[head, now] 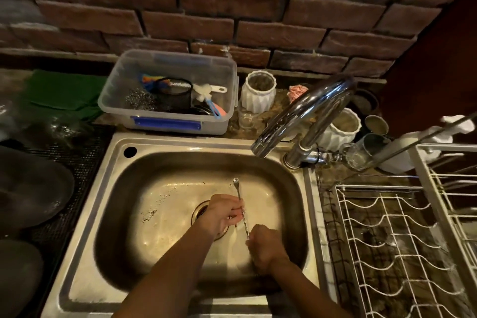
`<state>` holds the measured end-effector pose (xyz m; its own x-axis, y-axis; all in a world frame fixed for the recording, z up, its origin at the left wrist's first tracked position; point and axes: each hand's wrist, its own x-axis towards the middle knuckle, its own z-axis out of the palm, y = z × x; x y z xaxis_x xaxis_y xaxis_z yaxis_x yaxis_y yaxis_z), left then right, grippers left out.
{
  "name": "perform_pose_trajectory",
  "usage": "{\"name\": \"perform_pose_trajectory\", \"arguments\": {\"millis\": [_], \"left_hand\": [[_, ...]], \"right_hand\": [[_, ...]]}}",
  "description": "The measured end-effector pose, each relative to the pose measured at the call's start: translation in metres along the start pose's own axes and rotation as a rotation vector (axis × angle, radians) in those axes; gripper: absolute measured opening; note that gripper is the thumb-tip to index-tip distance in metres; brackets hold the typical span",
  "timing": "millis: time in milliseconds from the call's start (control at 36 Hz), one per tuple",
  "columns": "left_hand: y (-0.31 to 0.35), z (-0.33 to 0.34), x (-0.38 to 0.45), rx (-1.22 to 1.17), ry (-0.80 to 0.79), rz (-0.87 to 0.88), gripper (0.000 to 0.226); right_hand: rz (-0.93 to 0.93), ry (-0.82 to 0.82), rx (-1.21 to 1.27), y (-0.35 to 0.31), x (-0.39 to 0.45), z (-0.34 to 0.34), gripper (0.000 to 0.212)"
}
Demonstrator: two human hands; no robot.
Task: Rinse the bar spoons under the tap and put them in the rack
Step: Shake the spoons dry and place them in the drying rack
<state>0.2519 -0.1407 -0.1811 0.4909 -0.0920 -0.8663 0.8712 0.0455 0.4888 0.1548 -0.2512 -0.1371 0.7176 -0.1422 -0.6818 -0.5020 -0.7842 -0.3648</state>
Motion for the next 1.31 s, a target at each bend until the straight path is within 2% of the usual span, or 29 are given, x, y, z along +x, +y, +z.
{"name": "perform_pose_trajectory", "arguments": {"millis": [111, 194, 306, 361, 444, 528, 611, 861, 917, 1000, 1111, 1306], "left_hand": [[0.016, -0.005, -0.023, 0.000, -0.010, 0.027, 0.028], [0.026, -0.013, -0.041, 0.012, 0.020, 0.061, 0.025], [0.034, -0.025, -0.065, 0.001, 0.044, 0.074, 0.010], [0.037, -0.031, -0.078, -0.003, 0.043, 0.093, 0.014], [0.041, -0.038, -0.095, 0.013, 0.045, 0.135, 0.022], [0.046, -0.044, -0.110, 0.023, 0.037, 0.186, 0.019], [0.050, -0.053, -0.127, 0.016, 0.021, 0.223, 0.014], [0.059, -0.076, -0.172, 0.065, 0.013, 0.301, 0.014], [0.064, -0.079, -0.185, 0.064, 0.019, 0.316, 0.011], [0.076, -0.083, -0.209, 0.090, 0.008, 0.336, 0.009], [0.095, -0.087, -0.243, 0.094, -0.032, 0.343, 0.010], [0.123, -0.082, -0.287, 0.080, -0.033, 0.420, 0.009]], "right_hand": [[0.010, 0.036, 0.147, -0.019, -0.018, -0.012, 0.014], [-0.003, 0.012, 0.162, -0.033, -0.031, -0.022, 0.007], [-0.018, -0.014, 0.200, -0.052, -0.050, -0.034, 0.028], [-0.028, 0.005, 0.237, -0.058, -0.060, -0.037, 0.026], [-0.035, 0.014, 0.252, -0.066, -0.074, -0.039, 0.007], [-0.040, 0.020, 0.284, -0.072, -0.081, -0.038, 0.012], [-0.061, 0.007, 0.296, -0.079, -0.090, -0.037, 0.005], [-0.099, 0.023, 0.393, -0.094, -0.129, -0.047, 0.029], [-0.112, 0.020, 0.394, -0.097, -0.139, -0.054, 0.024], [-0.158, 0.009, 0.363, -0.105, -0.156, -0.068, 0.006], [-0.209, -0.029, 0.378, -0.120, -0.177, -0.088, 0.020], [-0.253, -0.075, 0.402, -0.144, -0.209, -0.119, 0.007]]}}
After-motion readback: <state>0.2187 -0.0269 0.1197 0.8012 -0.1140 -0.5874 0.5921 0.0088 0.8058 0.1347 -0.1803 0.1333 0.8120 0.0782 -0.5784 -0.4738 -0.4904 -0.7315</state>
